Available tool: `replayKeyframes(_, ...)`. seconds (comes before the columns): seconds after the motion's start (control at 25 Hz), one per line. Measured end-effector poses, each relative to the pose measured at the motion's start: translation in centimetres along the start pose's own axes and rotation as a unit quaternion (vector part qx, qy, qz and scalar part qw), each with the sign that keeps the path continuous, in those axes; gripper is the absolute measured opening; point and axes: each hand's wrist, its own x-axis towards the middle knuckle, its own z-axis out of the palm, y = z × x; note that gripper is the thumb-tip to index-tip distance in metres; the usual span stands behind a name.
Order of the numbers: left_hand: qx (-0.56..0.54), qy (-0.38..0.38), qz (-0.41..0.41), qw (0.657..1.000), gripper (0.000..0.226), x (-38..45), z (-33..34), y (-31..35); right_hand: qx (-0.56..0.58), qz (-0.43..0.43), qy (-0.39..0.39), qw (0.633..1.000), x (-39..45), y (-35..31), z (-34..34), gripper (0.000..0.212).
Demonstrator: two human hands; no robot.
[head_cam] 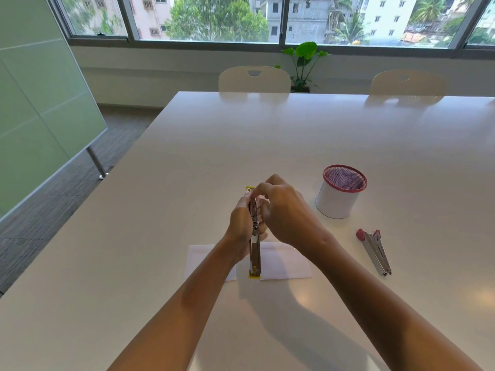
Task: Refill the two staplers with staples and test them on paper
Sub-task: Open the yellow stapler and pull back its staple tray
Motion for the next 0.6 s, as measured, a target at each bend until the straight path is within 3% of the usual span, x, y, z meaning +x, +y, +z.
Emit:
replayKeyframes(0.28, 0.037, 0.031, -0.008, 0.999, 0.051, -0.3, -0.2, -0.5, -0.006, 0.007, -0.01, 1.0, -1.1, 0.2, 1.2, 0.017)
replayKeyframes(0.6, 0.015, 0.044, -0.009, 0.999, 0.049, 0.2, -0.6, -0.8, 0.101, 0.004, -0.012, 0.995, -1.2, 1.0, 1.3, 0.016)
